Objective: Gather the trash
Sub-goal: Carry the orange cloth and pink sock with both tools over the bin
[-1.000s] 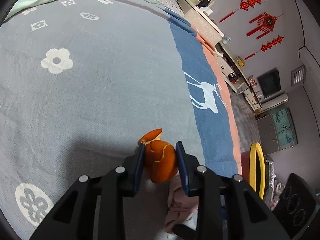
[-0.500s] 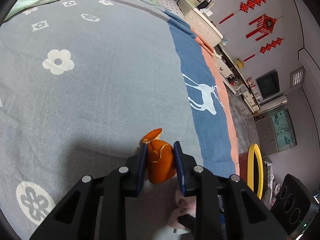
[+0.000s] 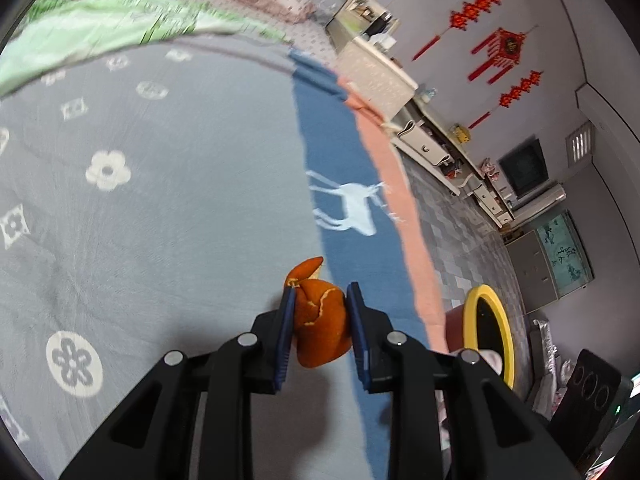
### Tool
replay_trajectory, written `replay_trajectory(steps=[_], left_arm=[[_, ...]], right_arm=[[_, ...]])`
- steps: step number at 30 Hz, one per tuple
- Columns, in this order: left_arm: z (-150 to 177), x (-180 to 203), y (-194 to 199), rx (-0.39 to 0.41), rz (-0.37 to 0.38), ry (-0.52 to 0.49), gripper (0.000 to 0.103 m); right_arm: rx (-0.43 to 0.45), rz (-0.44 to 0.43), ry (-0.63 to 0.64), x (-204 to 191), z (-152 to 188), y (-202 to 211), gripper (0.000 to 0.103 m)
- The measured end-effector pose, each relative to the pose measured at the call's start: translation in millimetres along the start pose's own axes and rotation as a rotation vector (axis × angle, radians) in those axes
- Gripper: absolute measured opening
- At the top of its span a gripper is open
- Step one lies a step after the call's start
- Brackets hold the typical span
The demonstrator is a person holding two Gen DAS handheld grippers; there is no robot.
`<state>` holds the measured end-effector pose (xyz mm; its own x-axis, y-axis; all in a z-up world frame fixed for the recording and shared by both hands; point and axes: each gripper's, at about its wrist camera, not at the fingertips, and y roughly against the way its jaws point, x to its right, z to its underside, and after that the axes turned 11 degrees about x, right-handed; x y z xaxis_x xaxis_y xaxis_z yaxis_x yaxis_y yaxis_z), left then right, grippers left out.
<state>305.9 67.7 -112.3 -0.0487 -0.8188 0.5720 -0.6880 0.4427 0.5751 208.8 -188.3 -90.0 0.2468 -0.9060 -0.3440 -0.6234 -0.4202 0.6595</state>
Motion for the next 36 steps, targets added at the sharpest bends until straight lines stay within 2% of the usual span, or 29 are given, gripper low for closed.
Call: replay_trajectory(steps=[10, 16, 26, 36], left_arm=[[14, 117, 47, 0.133, -0.001, -0.207, 0.024], [25, 172, 66, 0.205, -0.01, -0.282, 0.024], [43, 251, 69, 0.252, 0.039, -0.382, 0.024], [62, 304, 50, 0.271, 0.061, -0.482, 0.024]], right_arm=[[0.197, 0.042, -0.076, 42, -34, 94, 0.023], [0.289, 0.099, -0.1, 69, -52, 145, 0.023], [0.418, 0.208, -0.13, 120, -80, 215, 0.023], [0.487, 0.28, -0.193, 181, -81, 266, 0.023]])
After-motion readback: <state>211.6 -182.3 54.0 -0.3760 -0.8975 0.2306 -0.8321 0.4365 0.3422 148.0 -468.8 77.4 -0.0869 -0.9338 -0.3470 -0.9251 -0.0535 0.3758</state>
